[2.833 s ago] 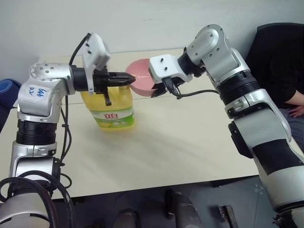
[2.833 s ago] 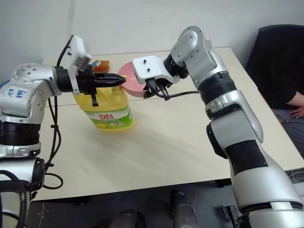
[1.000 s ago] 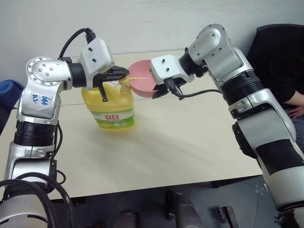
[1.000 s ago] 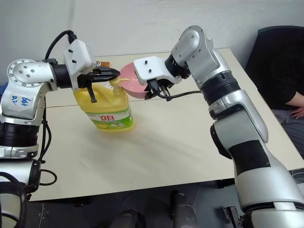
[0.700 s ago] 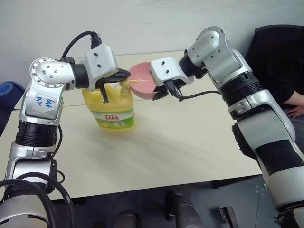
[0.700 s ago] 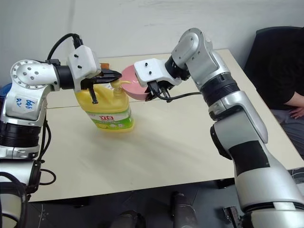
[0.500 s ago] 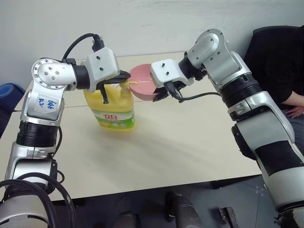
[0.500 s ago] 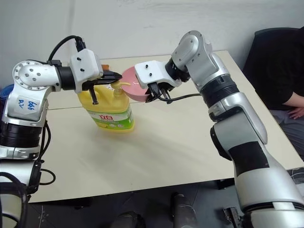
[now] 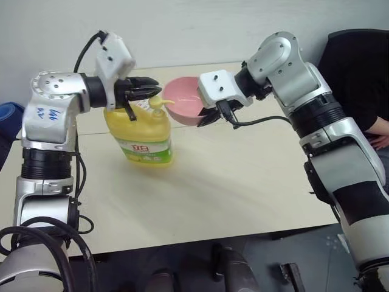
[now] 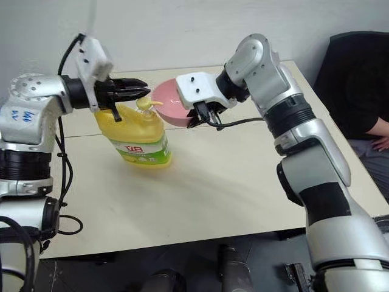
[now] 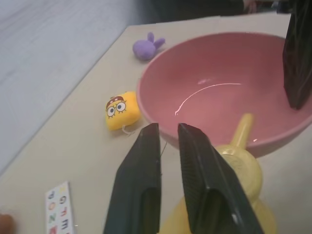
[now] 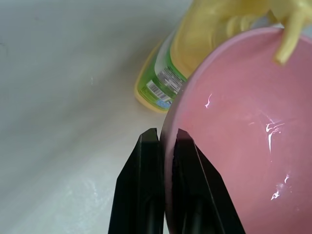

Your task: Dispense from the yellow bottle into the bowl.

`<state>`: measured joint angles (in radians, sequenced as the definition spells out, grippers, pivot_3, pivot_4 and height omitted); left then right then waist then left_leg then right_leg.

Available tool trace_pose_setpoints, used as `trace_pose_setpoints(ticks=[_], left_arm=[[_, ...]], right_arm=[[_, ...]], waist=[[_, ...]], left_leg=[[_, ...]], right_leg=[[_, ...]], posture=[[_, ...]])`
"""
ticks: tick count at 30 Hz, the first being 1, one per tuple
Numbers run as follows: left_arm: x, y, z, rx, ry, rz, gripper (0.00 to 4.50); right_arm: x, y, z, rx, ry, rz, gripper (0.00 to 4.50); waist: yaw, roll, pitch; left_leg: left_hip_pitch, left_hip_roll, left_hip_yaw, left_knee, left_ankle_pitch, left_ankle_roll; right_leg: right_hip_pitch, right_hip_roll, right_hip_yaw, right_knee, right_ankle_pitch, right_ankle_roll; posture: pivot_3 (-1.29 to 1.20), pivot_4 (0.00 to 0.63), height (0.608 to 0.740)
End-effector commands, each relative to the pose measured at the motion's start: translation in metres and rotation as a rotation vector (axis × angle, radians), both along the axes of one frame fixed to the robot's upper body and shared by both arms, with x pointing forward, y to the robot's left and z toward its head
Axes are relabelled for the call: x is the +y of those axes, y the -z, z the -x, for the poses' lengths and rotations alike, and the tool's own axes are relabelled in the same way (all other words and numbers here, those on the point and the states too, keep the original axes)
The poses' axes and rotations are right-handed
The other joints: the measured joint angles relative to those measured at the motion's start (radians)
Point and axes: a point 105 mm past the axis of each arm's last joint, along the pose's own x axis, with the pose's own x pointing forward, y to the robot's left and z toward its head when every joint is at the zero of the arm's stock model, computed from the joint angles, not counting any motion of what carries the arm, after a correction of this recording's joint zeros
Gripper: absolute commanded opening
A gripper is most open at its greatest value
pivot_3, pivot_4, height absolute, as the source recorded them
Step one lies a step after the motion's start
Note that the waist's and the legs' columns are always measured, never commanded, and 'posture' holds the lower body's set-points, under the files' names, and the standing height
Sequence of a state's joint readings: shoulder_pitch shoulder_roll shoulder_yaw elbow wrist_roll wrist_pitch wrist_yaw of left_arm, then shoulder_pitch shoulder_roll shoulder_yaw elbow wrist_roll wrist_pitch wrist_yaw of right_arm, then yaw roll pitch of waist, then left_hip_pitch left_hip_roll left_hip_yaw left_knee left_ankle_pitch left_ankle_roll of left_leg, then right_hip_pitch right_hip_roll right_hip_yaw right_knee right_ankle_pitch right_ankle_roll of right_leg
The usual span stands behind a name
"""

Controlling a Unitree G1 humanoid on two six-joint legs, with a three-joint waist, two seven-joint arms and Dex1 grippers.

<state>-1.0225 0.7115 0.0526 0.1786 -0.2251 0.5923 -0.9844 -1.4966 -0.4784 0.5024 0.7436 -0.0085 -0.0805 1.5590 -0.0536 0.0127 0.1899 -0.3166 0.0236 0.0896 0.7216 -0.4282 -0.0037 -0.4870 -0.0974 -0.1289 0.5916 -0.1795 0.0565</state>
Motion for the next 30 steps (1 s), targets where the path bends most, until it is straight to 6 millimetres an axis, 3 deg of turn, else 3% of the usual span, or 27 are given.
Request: trace_pose_setpoints(ticks=[1, 3, 6, 8, 11, 19, 25, 30], left_arm=[[0.009, -0.062, 0.037, -0.101, 0.061, 0.161, 1.71], [0.019, -0.077, 0.063, -0.1, 0.109, 0.211, 2.29], [0.042, -0.081, 0.096, -0.074, 0.092, 0.219, 3.08], [0.057, -0.075, 0.119, -0.036, 0.075, 0.197, 3.67], [0.078, -0.049, 0.15, 0.076, 0.001, 0.146, 4.48], [0.095, 0.037, 0.208, 0.349, -0.152, 0.035, 4.48], [0.098, 0.066, 0.214, 0.368, -0.223, 0.016, 4.48], [0.096, 0.065, 0.209, 0.346, -0.21, 0.029, 4.5]], right_arm=[[-0.01, -0.007, 0.011, 0.008, -0.038, -0.008, 0.0], [-0.021, -0.002, 0.013, 0.02, -0.018, -0.022, 0.0], [-0.041, 0.014, 0.016, 0.045, 0.021, -0.028, 0.0], [-0.053, 0.029, 0.018, 0.066, 0.056, -0.035, 0.0], [-0.065, 0.055, 0.018, 0.07, 0.126, -0.059, 0.0], [-0.078, 0.119, 0.024, 0.03, 0.224, -0.09, 0.0], [-0.081, 0.155, 0.015, -0.06, 0.262, -0.07, 0.0], [-0.09, 0.167, 0.013, -0.051, 0.272, -0.029, 1.46]], waist=[[-0.001, -0.002, 0.002], [-0.004, -0.003, 0.002], [-0.004, -0.003, 0.002], [-0.002, -0.002, 0.002], [0.0, -0.003, 0.003], [0.004, -0.003, 0.003], [0.007, -0.003, 0.003], [0.008, -0.003, 0.003]], left_leg=[[-0.003, 0.0, -0.001, 0.0, 0.0, 0.0], [-0.004, 0.0, -0.001, 0.0, 0.0, 0.0], [-0.004, 0.001, -0.001, -0.002, 0.0, 0.0], [-0.003, 0.001, -0.001, -0.003, 0.0, 0.0], [-0.003, 0.002, -0.001, -0.001, 0.0, -0.001], [0.001, 0.005, -0.001, 0.002, -0.002, -0.005], [0.001, 0.006, 0.0, 0.001, -0.002, -0.008], [0.003, 0.006, 0.0, 0.001, -0.002, -0.008]], right_leg=[[-0.002, 0.0, -0.001, -0.001, 0.0, 0.0], [-0.002, 0.0, -0.003, -0.002, 0.0, 0.0], [-0.002, 0.0, -0.003, -0.004, 0.0, 0.0], [-0.002, 0.0, -0.003, -0.004, 0.0, 0.0], [-0.001, 0.0, -0.003, -0.004, 0.0, 0.0], [0.003, 0.004, 0.0, -0.001, -0.002, -0.004], [0.004, 0.005, 0.001, -0.001, -0.004, -0.008], [0.005, 0.006, 0.01, 0.0, -0.006, -0.011]], posture=[[0.0, 0.15, 0.74], [0.0, 0.15, 0.74], [0.0, 0.15, 0.74], [0.0, 0.15, 0.74], [0.0, 0.15, 0.74], [0.0, 0.15, 0.74], [0.0, 0.15, 0.74], [0.0, 0.15, 0.74]])
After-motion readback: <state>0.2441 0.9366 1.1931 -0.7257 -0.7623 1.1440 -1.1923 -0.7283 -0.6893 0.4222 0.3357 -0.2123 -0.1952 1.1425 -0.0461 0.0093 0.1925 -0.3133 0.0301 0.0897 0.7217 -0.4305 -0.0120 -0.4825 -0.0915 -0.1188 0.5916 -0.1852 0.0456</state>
